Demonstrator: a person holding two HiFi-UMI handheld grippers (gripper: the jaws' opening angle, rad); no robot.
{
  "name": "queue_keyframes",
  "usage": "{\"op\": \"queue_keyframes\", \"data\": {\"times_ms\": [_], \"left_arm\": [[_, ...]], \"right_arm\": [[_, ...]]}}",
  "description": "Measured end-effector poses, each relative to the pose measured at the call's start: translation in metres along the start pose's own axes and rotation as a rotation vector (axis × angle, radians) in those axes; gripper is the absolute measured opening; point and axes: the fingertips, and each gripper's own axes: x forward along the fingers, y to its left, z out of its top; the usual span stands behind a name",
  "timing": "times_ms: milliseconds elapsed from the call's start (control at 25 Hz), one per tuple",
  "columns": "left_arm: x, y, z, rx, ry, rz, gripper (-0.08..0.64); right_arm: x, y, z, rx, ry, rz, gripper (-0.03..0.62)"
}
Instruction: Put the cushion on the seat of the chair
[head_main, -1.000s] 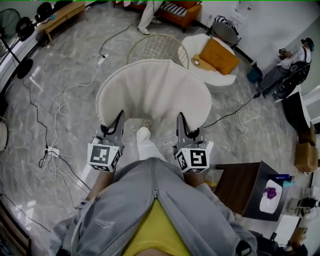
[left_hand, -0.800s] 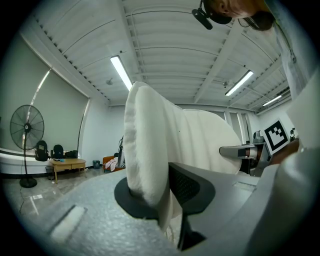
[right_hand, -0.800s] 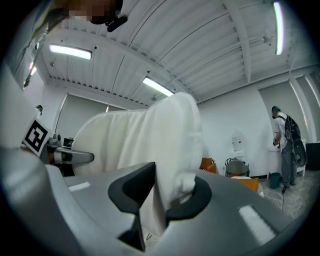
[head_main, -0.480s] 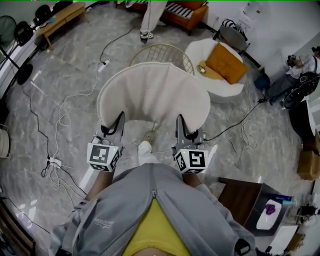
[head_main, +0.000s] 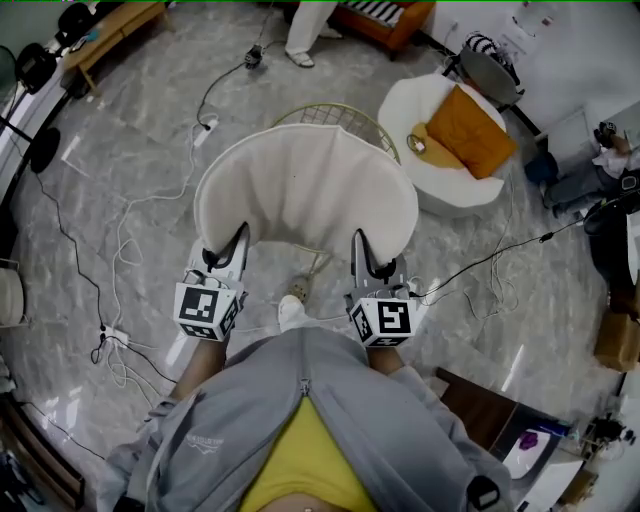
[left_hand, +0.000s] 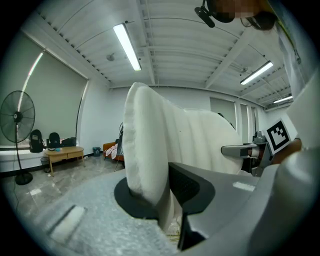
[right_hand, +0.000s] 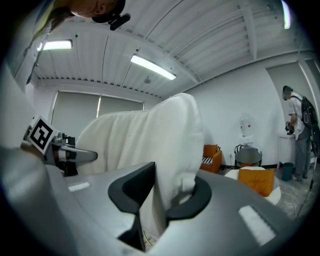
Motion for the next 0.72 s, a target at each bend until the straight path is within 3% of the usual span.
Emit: {"op": "queue_keyframes", "data": {"times_ms": [320,720], "left_arm": [[0.073,0.028,-0.002,-0.018,0.037,-0.041,0.06],[0.132,0.025,0.001,-0.01,0.07,-0.179,0.06]], "right_arm": [[0.06,-0.032,-0.006,0.014,0.03,-0.029,0.074],[0.068,-0.061,-0.01,0.049,0.035,-0.159,0.074]]}}
